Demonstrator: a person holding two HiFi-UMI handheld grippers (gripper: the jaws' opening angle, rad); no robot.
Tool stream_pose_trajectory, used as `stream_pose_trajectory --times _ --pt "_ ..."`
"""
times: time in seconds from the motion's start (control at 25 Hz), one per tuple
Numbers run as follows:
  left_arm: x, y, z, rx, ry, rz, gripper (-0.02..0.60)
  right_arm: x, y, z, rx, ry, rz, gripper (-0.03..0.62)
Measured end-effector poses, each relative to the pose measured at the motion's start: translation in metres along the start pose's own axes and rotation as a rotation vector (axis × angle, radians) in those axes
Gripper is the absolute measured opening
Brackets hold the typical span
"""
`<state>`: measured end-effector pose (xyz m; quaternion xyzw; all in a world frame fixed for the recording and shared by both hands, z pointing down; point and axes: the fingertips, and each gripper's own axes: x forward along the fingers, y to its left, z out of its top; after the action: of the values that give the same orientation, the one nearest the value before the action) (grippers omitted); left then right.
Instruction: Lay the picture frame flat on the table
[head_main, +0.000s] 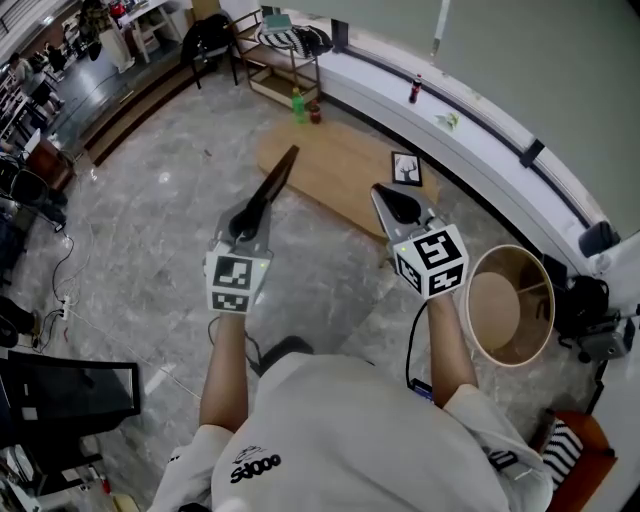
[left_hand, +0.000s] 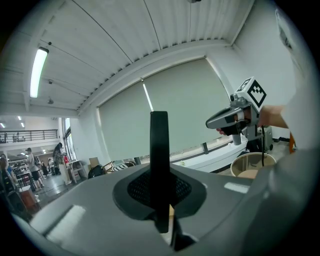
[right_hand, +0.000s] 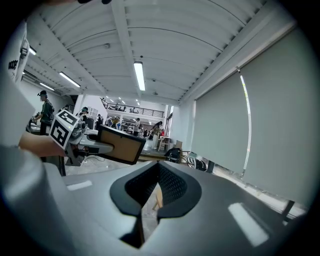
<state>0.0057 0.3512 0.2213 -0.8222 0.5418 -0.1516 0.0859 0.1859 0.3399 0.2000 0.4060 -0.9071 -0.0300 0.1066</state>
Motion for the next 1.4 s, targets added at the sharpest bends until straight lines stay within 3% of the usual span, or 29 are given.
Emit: stream_pose_trajectory --times 0.52,0.84,1.4 --pt "0.026 0.005 -0.026 -0.016 0.033 -0.002 0.018 0.031 -0.013 -0.023 0.037 0.019 0.012 0.003" --pt "0.084 0.06 -0.038 -0.025 0.017 -0.003 0.018 0.101 -0.038 -0.016 0.015 0.023 -0.003 0.003" --pt "0.199 0.165 -0.038 -0.003 0.015 -0.07 0.018 0.232 -0.096 0.009 0.036 0.038 -0.047 0.003"
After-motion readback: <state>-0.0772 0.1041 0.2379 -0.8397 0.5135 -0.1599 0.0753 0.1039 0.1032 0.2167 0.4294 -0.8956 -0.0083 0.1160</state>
